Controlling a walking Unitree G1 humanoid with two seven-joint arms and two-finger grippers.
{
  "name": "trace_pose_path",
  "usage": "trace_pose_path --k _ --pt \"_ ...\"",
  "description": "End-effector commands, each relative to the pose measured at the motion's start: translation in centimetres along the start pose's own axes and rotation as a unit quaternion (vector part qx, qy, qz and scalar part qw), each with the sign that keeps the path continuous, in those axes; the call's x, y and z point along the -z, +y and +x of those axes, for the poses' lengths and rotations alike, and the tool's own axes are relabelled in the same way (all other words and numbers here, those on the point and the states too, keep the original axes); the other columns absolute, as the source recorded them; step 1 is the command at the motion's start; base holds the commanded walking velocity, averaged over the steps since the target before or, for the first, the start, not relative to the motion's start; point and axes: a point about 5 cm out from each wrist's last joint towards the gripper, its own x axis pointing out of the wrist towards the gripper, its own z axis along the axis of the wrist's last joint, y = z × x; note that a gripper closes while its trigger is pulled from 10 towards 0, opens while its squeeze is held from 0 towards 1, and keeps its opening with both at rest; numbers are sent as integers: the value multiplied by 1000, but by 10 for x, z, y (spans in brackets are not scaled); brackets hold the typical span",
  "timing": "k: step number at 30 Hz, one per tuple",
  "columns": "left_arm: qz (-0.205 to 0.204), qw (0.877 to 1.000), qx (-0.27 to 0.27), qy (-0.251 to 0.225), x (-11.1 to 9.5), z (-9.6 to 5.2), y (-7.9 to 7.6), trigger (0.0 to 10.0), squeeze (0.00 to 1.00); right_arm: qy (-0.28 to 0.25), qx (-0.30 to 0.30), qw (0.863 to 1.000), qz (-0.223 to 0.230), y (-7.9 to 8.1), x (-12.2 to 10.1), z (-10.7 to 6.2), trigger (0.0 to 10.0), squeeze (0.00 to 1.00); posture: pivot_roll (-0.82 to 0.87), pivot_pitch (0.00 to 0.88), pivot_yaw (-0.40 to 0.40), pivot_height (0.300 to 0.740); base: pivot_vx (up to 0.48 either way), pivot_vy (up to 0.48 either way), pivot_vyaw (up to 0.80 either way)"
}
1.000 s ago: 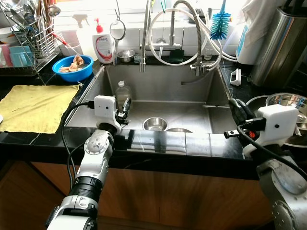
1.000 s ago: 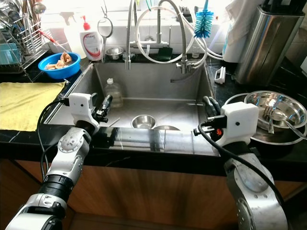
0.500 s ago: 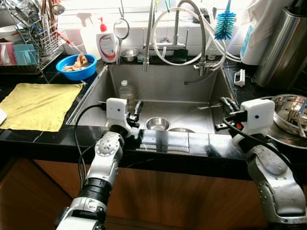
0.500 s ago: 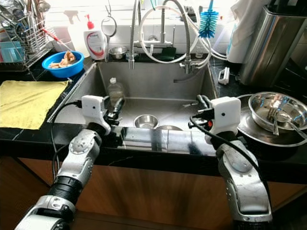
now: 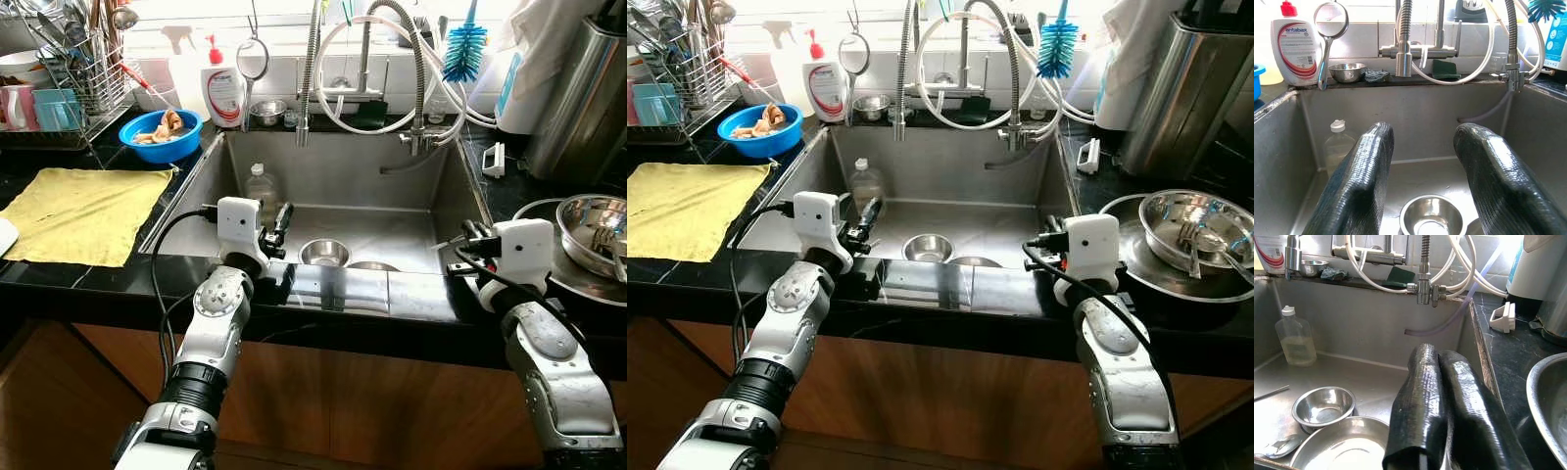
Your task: Kitchen organization
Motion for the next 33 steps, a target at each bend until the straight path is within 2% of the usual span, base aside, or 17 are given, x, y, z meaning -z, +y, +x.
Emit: trace_pose_path --k 1,12,14,15,16,20,22,28,29,30,31,33 --pt "2 1000 0 -1 -2 -1 1 10000 0 -5 1 1000 6 1 -2 3 10000 1000 -70 0 48 740 0 0 0" --pt "5 1000 -1 4 -1 -2 3 10000 0 -3 -1 1000 7 4 -1 5 10000 1000 -70 0 51 740 0 0 0" --pt "5 1000 -3 3 -2 -1 4 10000 0 -12 7 1000 -15 4 -5 5 10000 1000 -69 0 53 740 0 0 0" --pt "5 1000 -3 2 -2 -1 5 10000 0 -18 16 999 -24 3 -8 5 10000 373 -69 0 54 740 0 0 0" --pt "6 1000 -3 2 -2 -1 5 10000 0 -22 24 999 -28 3 -10 4 10000 0 -70 0 54 740 0 0 0" --pt "7 1000 -2 2 -2 -1 5 10000 0 -55 49 996 -54 2 -22 -2 10000 0 -70 0 56 740 0 0 0" --pt "8 1000 -1 3 -2 -1 5 10000 0 -93 84 990 -65 2 -34 -13 10000 0 -69 0 56 740 0 0 0" --pt "8 1000 0 3 -1 -2 6 10000 0 -132 119 980 -92 1 -44 -39 10000 0 -70 0 56 740 0 0 0" --pt "9 1000 1 3 -1 -3 6 10000 0 -141 156 974 -85 -4 -47 -48 10000 0 -74 0 57 740 0 0 0" --pt "9 1000 1 3 -1 -3 6 10000 0 -141 156 974 -85 -4 -47 -48 10000 0 -74 0 57 740 0 0 0" --pt "9 1000 2 3 -1 -3 6 10000 0 -141 196 965 -99 -10 -45 -60 10000 0 -78 0 59 740 0 0 0" --pt "9 1000 3 4 -1 -3 6 10000 0 -131 224 960 -103 -15 -39 -72 10000 0 -82 0 62 740 0 0 0"
